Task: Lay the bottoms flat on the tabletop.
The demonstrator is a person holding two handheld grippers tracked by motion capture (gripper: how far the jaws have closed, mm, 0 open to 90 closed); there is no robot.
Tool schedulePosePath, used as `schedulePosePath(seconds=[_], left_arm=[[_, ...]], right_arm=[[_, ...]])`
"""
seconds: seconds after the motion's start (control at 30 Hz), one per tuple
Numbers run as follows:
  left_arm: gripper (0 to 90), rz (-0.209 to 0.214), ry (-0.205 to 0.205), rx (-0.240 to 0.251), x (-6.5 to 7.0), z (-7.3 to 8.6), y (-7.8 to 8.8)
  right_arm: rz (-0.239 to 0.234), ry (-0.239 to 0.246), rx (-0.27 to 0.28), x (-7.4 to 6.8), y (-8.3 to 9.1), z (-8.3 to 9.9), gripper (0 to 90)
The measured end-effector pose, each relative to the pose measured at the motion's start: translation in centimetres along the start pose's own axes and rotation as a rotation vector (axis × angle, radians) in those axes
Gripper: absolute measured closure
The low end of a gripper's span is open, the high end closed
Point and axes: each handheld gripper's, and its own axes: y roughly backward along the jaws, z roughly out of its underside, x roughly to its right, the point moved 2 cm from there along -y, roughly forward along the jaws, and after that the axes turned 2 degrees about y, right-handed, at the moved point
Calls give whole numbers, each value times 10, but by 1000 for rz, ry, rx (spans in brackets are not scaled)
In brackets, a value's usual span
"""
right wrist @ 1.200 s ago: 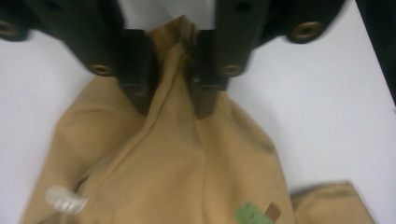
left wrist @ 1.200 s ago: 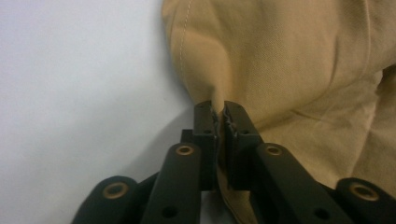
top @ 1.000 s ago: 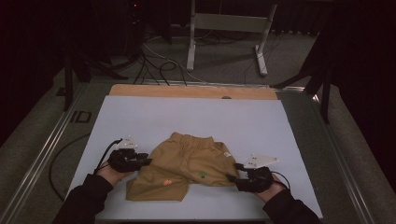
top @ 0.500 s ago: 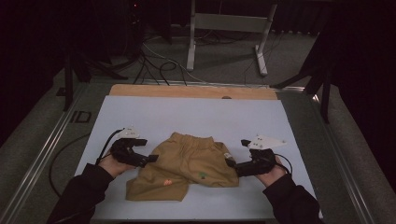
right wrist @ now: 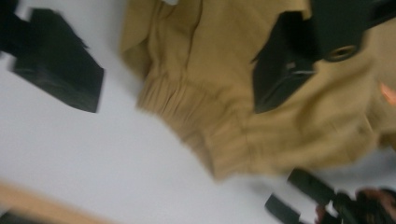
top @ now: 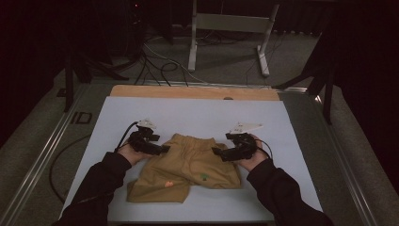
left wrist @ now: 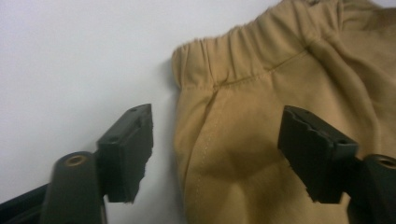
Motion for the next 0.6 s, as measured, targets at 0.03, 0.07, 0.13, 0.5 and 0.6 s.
schedulePosePath(seconds=[0.03, 0.07, 0.13, 0.5, 0.6], left_arm=[[322, -3, 0, -13, 0, 2, -4], [340, -2, 0, -27, 0, 3, -8], [364, -20, -1, -60, -1, 7, -14], [743, -80, -69, -94, 5, 12, -21], [878, -90, -97, -76, 8, 10, -21]], right_arm=[[-6, -3, -24, -1, -6, 4, 262], [-2, -7, -45, -1, -12, 9, 311], [16, 17, -91, 1, -23, 18, 345], [38, 5, -185, 9, -37, 42, 870], [59, 11, -153, 9, -33, 37, 882]])
